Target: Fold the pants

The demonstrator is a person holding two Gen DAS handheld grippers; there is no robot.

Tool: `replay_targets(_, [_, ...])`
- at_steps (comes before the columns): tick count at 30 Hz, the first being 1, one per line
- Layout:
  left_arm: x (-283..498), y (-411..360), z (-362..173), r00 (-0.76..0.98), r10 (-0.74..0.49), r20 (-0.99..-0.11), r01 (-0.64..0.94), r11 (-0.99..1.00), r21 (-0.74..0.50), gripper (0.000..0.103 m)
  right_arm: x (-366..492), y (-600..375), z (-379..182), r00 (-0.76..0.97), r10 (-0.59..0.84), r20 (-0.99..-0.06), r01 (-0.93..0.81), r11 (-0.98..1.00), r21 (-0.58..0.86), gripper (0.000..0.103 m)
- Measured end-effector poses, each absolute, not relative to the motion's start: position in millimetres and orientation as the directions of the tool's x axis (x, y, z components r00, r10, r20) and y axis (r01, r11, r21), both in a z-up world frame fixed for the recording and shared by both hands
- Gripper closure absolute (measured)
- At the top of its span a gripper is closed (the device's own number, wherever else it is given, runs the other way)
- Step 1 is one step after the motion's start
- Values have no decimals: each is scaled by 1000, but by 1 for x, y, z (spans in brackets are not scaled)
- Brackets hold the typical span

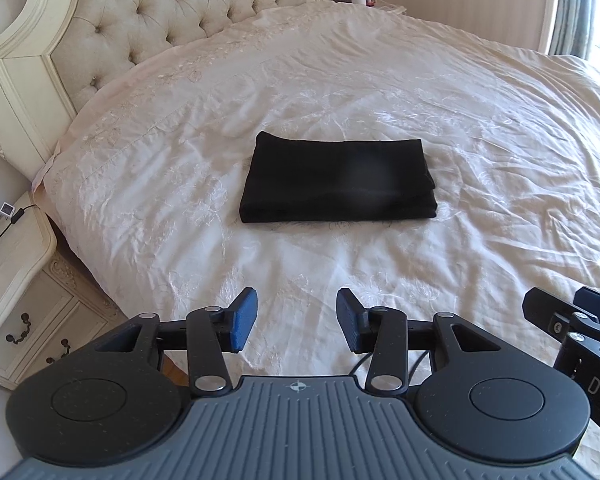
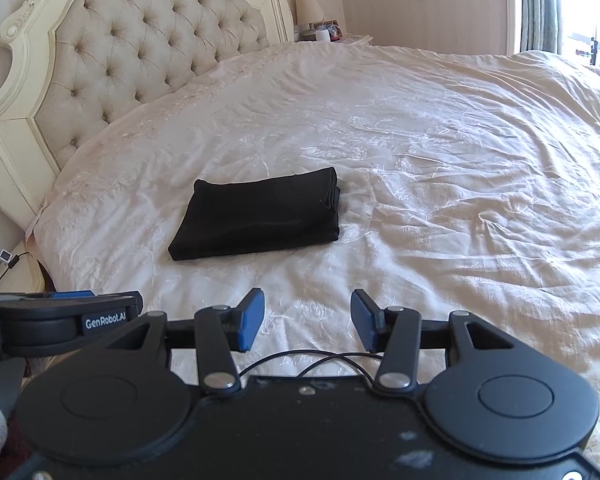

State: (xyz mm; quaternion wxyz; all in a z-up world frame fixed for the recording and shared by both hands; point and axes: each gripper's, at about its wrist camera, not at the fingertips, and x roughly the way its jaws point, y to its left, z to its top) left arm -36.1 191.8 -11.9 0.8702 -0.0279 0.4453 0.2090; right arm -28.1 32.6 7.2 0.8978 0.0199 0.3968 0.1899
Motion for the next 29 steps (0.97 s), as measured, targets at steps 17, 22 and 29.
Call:
replay_targets(17, [-29, 191, -18, 502, 322, -802, -367, 920, 139, 58, -19, 37, 0, 586, 326, -741, -311, 936, 166, 52])
replay_targets(22, [-27, 191, -20, 493, 319, -809, -365, 920, 141, 58, -15, 38, -6, 566, 307, -765, -302, 941, 155, 52])
replay_targets(29, [-23, 189, -24, 485, 305, -820, -347, 927, 140, 58, -10, 36, -9, 557, 302, -774, -282, 945, 166, 52])
